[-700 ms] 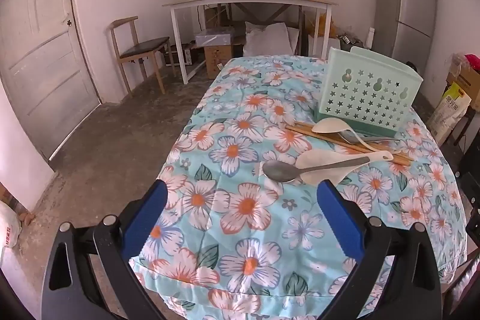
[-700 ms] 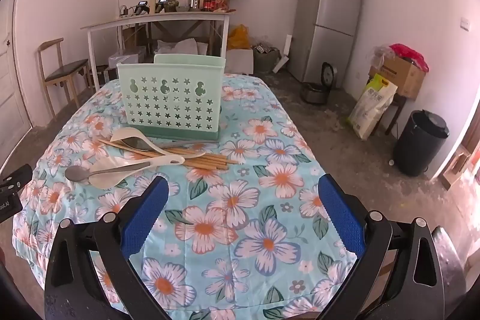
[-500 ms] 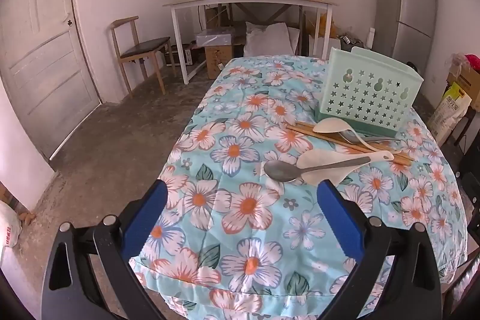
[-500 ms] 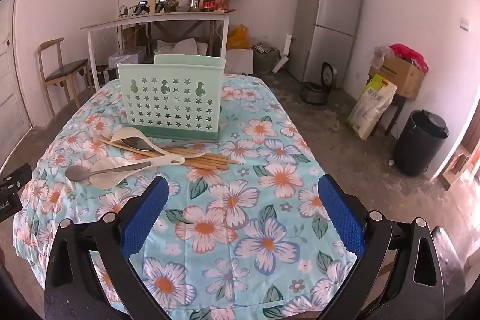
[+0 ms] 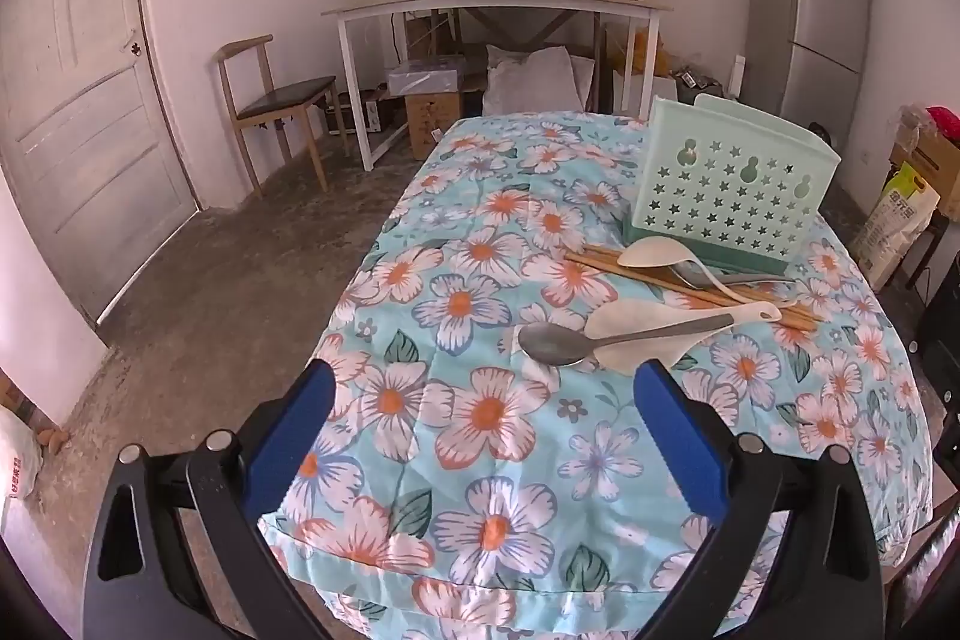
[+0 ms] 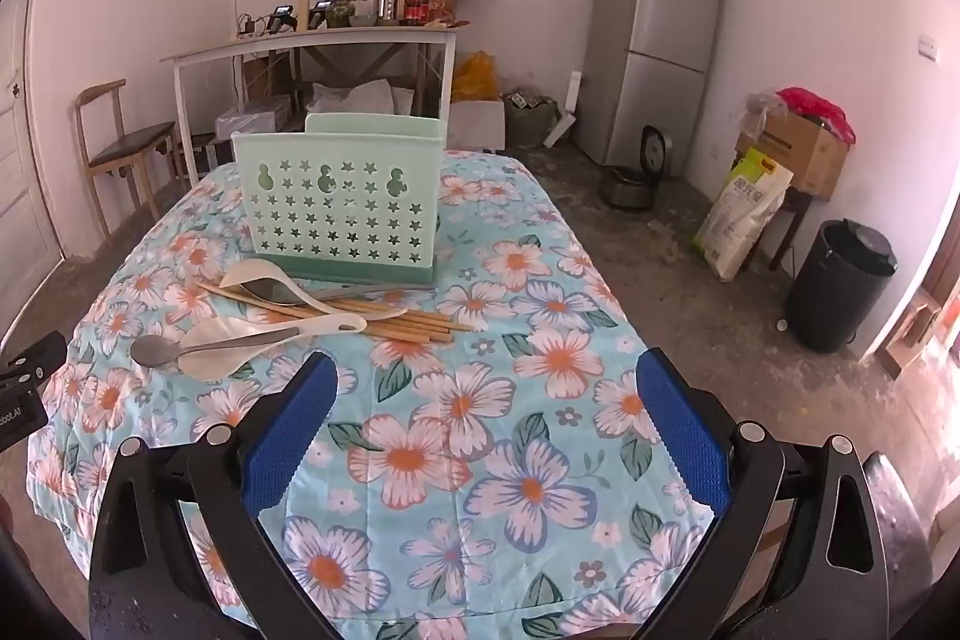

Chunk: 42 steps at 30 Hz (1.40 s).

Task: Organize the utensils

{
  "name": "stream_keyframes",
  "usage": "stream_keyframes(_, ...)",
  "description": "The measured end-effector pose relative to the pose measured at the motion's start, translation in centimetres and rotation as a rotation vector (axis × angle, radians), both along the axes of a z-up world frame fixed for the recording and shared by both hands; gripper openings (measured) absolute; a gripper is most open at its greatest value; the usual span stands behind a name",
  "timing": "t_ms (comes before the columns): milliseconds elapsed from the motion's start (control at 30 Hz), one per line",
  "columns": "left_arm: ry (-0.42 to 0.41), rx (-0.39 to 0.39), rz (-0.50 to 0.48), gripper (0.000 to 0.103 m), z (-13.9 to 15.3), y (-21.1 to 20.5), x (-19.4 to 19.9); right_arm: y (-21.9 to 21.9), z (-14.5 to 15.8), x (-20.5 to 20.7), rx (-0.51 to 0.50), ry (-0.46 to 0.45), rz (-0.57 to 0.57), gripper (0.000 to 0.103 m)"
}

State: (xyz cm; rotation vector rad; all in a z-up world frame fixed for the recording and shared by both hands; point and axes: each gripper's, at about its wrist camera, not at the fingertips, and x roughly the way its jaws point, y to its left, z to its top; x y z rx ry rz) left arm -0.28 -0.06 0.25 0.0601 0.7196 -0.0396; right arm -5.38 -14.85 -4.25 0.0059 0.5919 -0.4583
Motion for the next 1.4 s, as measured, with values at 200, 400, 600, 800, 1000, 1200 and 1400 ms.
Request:
stream_keyframes(200,0.0,0.002,-0.002,0.098,0.1,-0.37,-0.07,-0.51,0.4,-0.06,-0.003,-0.001,-0.002,0.095)
stream_keyframes(400,0.001,0.001,-0.001,0.098,0.09,-0.32,-0.06,-0.39,0.28,-0.11,-0.003,-0.004,-0.002,0.095)
stream_keyframes(600,0.001,0.0,-0.002,0.097,0.07,-0.29,-0.09,-0.32,0.41,-0.14,-0.004,-0.004,-0.002,0.095)
stream_keyframes(800,0.0,0.0,-0.002,0.098,0.02,-0.21,-0.09,-0.37,0.41,-0.15,-0.002,-0.005,-0.001,0.095)
stream_keyframes(1000,0.0,0.0,-0.001,0.098,0.01,-0.21,-0.09,-0.39,0.46,-0.16,-0.002,-0.005,-0.002,0.095)
stream_keyframes(1200,-0.001,0.0,-0.002,0.097,0.0,-0.21,-0.09,-0.36,0.42,-0.16,-0.002,-0.006,-0.003,0.095)
stream_keyframes(1400,-0.002,0.001,-0.002,0.098,0.03,-0.26,-0.14,-0.32,0.46,-0.13,-0.003,-0.004,-0.004,0.095)
